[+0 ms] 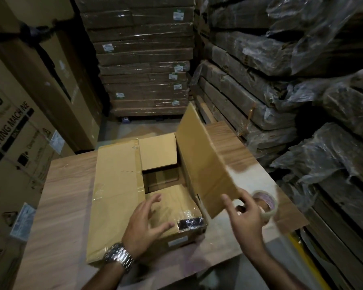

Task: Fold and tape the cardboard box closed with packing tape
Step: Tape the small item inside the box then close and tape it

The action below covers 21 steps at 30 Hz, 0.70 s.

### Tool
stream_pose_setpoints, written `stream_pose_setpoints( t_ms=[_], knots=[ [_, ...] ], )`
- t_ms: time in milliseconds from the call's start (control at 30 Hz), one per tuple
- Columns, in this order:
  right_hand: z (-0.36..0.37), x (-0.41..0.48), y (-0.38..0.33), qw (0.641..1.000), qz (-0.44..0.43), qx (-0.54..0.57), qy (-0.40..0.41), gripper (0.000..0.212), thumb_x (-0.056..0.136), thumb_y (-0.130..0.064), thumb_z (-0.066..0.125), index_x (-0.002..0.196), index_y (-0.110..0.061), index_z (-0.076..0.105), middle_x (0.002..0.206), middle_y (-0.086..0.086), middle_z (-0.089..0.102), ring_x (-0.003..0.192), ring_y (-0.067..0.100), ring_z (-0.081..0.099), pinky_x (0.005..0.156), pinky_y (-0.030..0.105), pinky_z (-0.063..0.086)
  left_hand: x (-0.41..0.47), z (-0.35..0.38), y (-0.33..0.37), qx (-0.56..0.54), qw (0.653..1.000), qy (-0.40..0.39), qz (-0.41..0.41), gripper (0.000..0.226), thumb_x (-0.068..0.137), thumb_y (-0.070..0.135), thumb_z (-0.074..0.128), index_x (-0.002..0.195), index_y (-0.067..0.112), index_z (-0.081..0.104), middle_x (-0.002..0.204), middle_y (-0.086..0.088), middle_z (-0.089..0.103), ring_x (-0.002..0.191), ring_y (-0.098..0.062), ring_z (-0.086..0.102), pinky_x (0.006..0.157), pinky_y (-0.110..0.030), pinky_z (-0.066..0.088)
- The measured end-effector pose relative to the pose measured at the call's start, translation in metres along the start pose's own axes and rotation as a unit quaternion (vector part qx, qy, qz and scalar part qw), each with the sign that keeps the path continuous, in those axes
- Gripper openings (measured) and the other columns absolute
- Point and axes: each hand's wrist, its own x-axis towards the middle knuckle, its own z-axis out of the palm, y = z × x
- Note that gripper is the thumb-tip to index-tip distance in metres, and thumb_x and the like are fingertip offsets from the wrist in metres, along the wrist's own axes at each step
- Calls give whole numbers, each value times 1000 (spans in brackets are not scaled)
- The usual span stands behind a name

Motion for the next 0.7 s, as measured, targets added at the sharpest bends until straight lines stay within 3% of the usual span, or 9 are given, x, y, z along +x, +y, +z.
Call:
stream_pose_setpoints(
  t_ms=[100,167,300,400,433,500,567,700],
  knots=[
    [13,-9,-8,981,-147,-101,-76,28,78,-34,73,105,-33,65,100,-19,64,99,5,56,80,19,45,-3,-7,3,-63,995,77,-31,42,83,52,67,121,41,53,95,20,71,91,2,66,79,-17,52],
    [25,-15,-7,955,-218,-142,-142,28,80,-31,69,108,-25,66,101,-18,63,102,11,54,86,25,44,-3,-10,3,-100,989,94,-59,23,91,48,54,113,41,57,88,15,74,82,-3,69,75,-21,54],
    [42,-22,10,901,-303,-218,-219,27,83,-26,69,110,-22,64,104,-10,63,104,15,50,91,33,43,-3,-17,3,-193,970,88,-121,71,73,89,30,113,37,59,86,3,76,84,-10,71,80,-28,51],
    [50,-30,22,860,-336,-286,-256,29,83,-36,64,111,-29,59,108,-13,61,112,14,48,95,31,37,0,-21,9,-185,966,84,-163,84,60,95,38,118,38,57,83,5,75,80,-6,69,73,-22,48],
    [50,-32,24,851,-341,-309,-252,29,83,-40,62,110,-31,59,108,-14,60,115,13,47,94,31,36,0,-21,13,-179,965,75,-176,80,63,87,52,123,34,56,80,6,74,75,-5,69,71,-22,48],
    [46,-33,24,858,-310,-344,-222,31,83,-48,59,110,-33,59,112,-15,59,117,12,46,89,33,38,1,-19,14,-149,968,65,-189,67,73,51,75,131,30,49,69,5,71,63,-3,64,65,-19,47],
    [38,-30,27,870,-246,-387,-179,40,82,-55,53,115,-33,59,118,-12,58,120,14,43,85,38,42,0,-19,10,-90,977,72,-179,70,76,29,81,136,32,44,63,2,66,56,-3,60,59,-19,47],
    [22,-30,41,825,-145,-511,-193,68,81,-74,34,128,-30,55,132,3,54,128,27,36,81,52,49,-1,-13,0,43,986,45,-156,67,80,32,76,140,33,44,63,4,60,57,-9,57,59,-33,48]
  ],
)
